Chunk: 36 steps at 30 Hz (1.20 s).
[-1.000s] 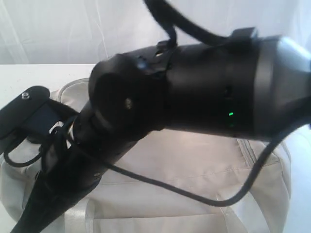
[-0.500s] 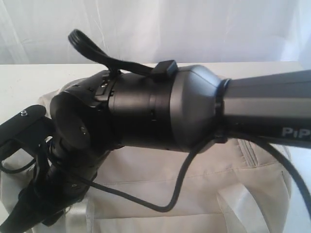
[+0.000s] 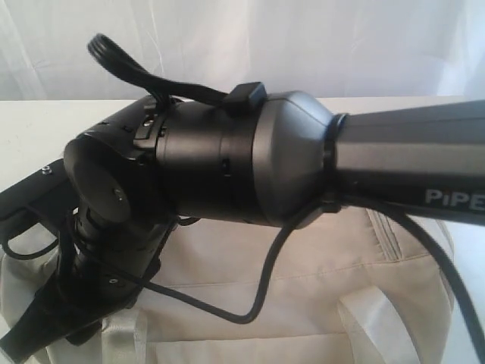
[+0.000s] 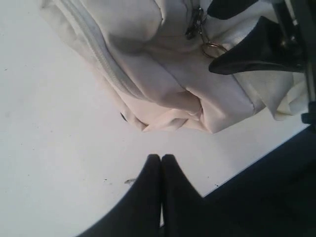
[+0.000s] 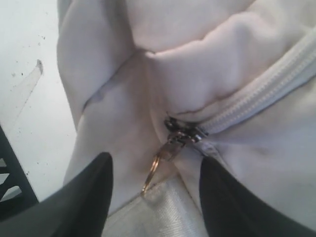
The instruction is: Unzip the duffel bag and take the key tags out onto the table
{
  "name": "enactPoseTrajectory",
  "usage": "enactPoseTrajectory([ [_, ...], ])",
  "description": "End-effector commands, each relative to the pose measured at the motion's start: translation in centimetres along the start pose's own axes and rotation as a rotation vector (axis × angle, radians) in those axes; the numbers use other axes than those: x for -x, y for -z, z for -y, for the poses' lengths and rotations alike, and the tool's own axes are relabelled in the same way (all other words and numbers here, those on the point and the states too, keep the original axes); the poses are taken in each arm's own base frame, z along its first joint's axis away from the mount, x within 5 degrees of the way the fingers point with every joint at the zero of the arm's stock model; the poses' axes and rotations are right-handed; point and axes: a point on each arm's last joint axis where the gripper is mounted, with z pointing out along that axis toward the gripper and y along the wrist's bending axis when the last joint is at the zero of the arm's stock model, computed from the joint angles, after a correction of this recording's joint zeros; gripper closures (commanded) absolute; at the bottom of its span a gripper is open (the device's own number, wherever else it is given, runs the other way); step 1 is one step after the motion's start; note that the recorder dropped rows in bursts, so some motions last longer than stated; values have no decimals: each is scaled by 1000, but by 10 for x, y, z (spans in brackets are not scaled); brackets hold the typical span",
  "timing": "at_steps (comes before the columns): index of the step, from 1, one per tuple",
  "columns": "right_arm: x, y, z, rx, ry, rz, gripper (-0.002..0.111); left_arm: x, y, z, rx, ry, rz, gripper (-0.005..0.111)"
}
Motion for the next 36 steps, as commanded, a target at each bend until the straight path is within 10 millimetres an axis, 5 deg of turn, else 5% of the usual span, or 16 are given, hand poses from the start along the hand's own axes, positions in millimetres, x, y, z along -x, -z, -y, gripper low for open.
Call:
enactPoseTrajectory([
  [1, 2, -2, -1, 7, -14, 11, 61, -1, -1, 3, -31, -12, 0, 107],
  [8, 1, -18, -3, 28, -41, -14, 63, -1, -1, 4, -34, -11, 2, 107],
  [23, -1, -17, -3, 26, -39, -29, 108, 0, -1, 4, -42, -24, 10, 107],
  [36, 1, 9, -3, 22, -25, -1, 108, 0, -1, 5, -45, -23, 14, 107],
])
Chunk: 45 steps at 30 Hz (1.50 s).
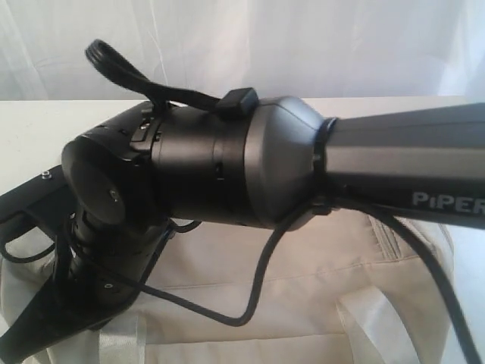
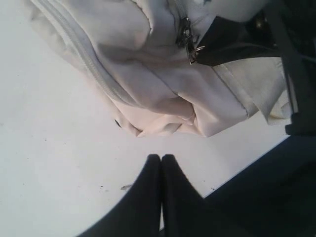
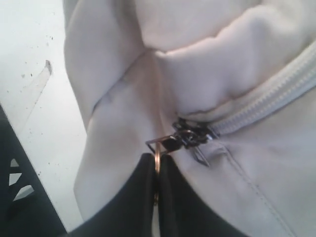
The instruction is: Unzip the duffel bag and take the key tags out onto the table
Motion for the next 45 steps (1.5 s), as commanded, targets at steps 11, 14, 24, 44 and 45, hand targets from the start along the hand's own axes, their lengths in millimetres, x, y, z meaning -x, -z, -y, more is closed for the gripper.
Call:
enactPoseTrajectory([
  [11, 16, 39, 3, -92, 93, 86, 108, 2, -1, 7, -76, 15, 42, 107],
  [14, 23, 48, 6, -124, 116, 116, 108, 3, 0, 8, -84, 15, 46, 107],
  [24, 40, 53, 39, -170, 116, 186, 108, 8, -1, 12, -136, 23, 103, 107],
  [44, 76, 50, 88, -146, 194, 247, 108, 18, -50, -10, -81, 231, 429, 47],
  [45, 78, 48, 89, -146, 201, 248, 108, 19, -51, -11, -79, 235, 431, 39],
])
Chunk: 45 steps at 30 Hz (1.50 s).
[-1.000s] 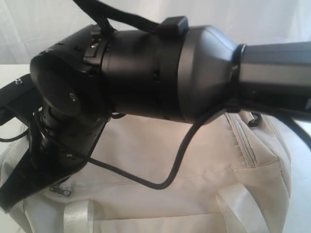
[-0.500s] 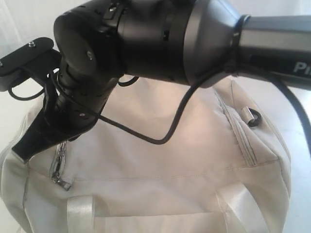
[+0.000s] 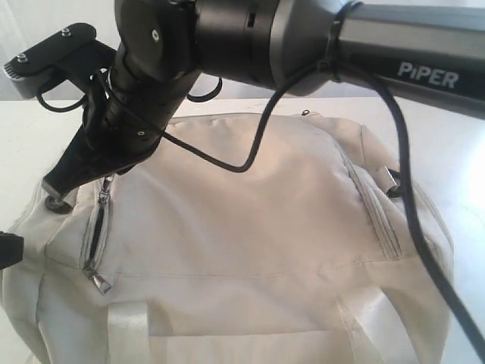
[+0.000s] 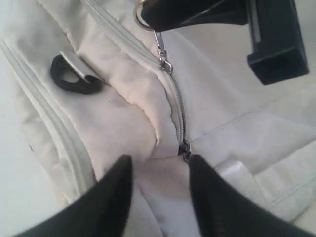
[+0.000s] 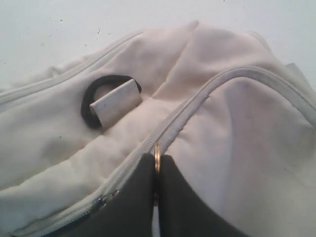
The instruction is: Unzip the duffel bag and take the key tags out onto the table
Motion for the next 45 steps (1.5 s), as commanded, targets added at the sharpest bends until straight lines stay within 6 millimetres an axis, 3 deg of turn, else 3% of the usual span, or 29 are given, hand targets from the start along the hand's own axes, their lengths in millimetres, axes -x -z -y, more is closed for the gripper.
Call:
enactPoseTrajectory([
  [1, 7, -2, 11, 7, 29, 31, 108, 5, -9, -4, -5, 27, 19, 33],
  [13, 21, -14, 18, 23, 64, 66, 108, 12, -48, -21, -41, 86, -55, 45],
  [16, 21, -19, 19, 20, 72, 61, 108, 11, -52, -23, -41, 91, -73, 60],
  [22, 21, -29, 32, 12, 49, 62, 108, 7, -53, -24, -49, 31, -115, 106],
  [38, 38, -51, 65, -49, 14, 157, 108, 5, -52, -20, -84, 31, -143, 107],
  [45, 44, -57, 96, -103, -26, 222, 108, 6, -52, -20, -87, 31, -141, 107],
])
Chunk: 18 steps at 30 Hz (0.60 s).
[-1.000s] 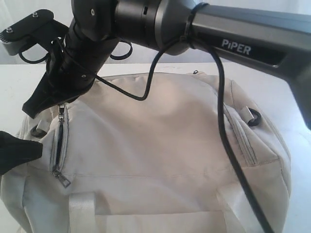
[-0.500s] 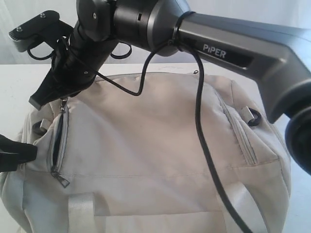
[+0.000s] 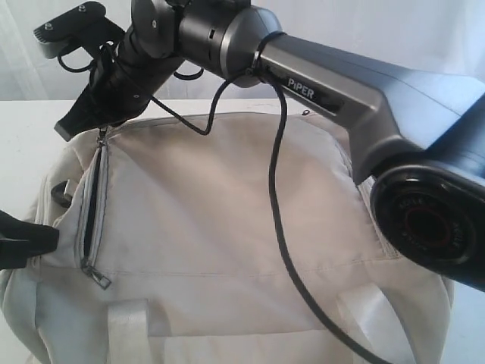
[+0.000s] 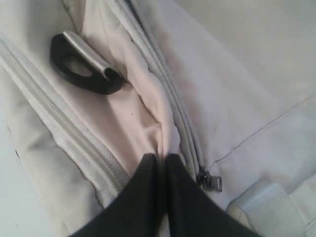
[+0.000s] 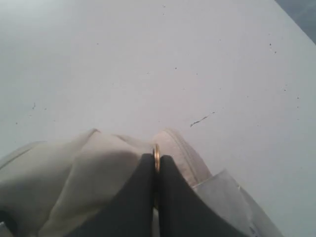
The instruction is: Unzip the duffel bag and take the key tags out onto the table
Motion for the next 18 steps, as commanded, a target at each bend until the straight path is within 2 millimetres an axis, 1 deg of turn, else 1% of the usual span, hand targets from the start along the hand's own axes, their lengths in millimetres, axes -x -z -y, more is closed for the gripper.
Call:
enactPoseTrajectory([
  [1, 7, 4, 29, -87, -10, 91, 108, -4, 0, 6, -55, -3, -41, 107],
  [2, 5, 2, 31, -89, -14, 89, 108, -4, 0, 6, -55, -3, -41, 107],
  [7, -3, 6, 60, -128, -115, 89, 108, -4, 0, 6, -55, -3, -41, 107],
  [10, -8, 8, 70, -134, -161, 72, 108, -4, 0, 6, -53, -4, -39, 107],
  [18, -21, 13, 90, -141, -216, 4, 108, -4, 0, 5, -50, -6, -36, 107],
])
